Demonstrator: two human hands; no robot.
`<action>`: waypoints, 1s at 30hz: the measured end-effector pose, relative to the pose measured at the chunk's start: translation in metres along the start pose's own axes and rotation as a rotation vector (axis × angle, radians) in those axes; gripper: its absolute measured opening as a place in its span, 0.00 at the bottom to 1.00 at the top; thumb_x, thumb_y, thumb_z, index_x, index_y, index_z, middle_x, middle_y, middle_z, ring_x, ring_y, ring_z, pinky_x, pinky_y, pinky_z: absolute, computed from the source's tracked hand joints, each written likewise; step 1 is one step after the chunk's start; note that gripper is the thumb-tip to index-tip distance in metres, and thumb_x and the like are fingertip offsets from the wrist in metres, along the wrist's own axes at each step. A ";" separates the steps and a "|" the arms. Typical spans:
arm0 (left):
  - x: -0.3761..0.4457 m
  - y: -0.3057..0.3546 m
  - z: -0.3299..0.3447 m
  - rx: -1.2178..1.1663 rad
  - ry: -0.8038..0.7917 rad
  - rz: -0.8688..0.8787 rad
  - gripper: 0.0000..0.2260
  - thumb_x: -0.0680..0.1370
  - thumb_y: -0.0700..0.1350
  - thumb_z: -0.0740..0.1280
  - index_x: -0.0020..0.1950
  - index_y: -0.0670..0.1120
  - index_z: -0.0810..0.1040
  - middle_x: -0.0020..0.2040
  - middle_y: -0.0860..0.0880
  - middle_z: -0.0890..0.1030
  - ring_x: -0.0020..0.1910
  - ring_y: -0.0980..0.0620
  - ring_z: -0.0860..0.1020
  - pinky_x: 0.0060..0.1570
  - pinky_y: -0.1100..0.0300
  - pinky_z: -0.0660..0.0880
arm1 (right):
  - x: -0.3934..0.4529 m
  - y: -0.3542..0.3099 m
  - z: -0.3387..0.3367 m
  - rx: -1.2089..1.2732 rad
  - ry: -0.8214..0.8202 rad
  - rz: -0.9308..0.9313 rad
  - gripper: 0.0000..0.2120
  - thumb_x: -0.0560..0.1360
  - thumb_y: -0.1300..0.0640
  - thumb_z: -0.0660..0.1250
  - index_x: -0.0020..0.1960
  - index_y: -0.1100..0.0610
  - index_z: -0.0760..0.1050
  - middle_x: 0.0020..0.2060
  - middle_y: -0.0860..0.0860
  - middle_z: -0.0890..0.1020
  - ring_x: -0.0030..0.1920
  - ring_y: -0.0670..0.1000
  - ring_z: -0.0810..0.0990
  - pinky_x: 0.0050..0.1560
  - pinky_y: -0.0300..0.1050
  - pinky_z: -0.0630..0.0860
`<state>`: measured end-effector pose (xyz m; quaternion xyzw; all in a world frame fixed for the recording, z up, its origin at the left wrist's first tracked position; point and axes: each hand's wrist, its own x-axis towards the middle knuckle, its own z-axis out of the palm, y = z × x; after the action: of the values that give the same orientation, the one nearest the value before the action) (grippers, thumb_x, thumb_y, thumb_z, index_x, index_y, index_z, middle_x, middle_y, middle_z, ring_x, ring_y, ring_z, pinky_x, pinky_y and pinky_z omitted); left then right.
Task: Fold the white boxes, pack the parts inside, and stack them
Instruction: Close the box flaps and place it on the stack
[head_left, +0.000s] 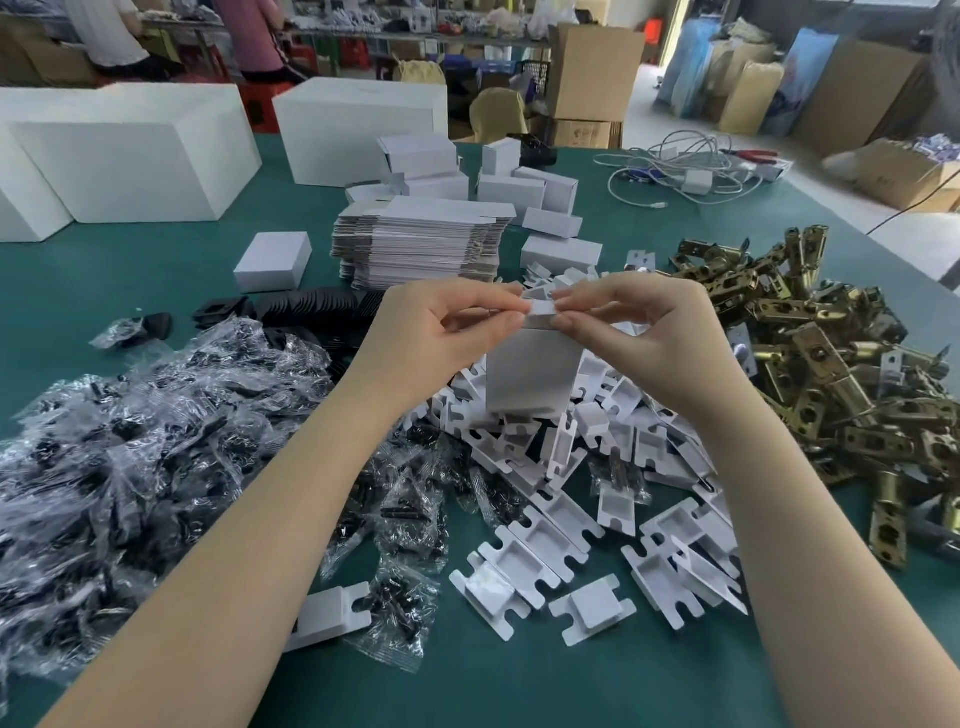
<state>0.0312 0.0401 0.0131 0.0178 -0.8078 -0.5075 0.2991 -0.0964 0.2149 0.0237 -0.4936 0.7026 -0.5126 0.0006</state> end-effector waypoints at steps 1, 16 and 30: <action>0.000 -0.001 0.000 -0.005 -0.001 -0.001 0.09 0.76 0.41 0.73 0.48 0.56 0.84 0.51 0.63 0.83 0.51 0.63 0.82 0.49 0.71 0.76 | -0.001 0.000 -0.001 -0.012 -0.014 0.011 0.05 0.72 0.57 0.76 0.47 0.50 0.84 0.49 0.45 0.85 0.51 0.40 0.83 0.55 0.37 0.79; 0.003 0.003 -0.004 0.501 -0.210 0.051 0.22 0.77 0.52 0.68 0.71 0.62 0.69 0.56 0.71 0.70 0.57 0.69 0.68 0.55 0.62 0.71 | 0.001 0.008 0.003 -0.044 -0.225 0.255 0.26 0.69 0.58 0.78 0.60 0.39 0.73 0.51 0.44 0.81 0.46 0.41 0.84 0.47 0.37 0.81; 0.005 -0.019 -0.013 -0.486 0.146 -0.459 0.18 0.70 0.53 0.71 0.56 0.46 0.77 0.52 0.47 0.85 0.50 0.51 0.85 0.46 0.57 0.82 | 0.000 0.022 0.030 0.230 -0.063 0.435 0.21 0.74 0.59 0.73 0.62 0.47 0.70 0.54 0.49 0.81 0.48 0.48 0.84 0.45 0.40 0.83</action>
<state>0.0286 0.0192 0.0032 0.1637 -0.6148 -0.7366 0.2295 -0.0967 0.1926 -0.0065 -0.3434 0.7288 -0.5613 0.1891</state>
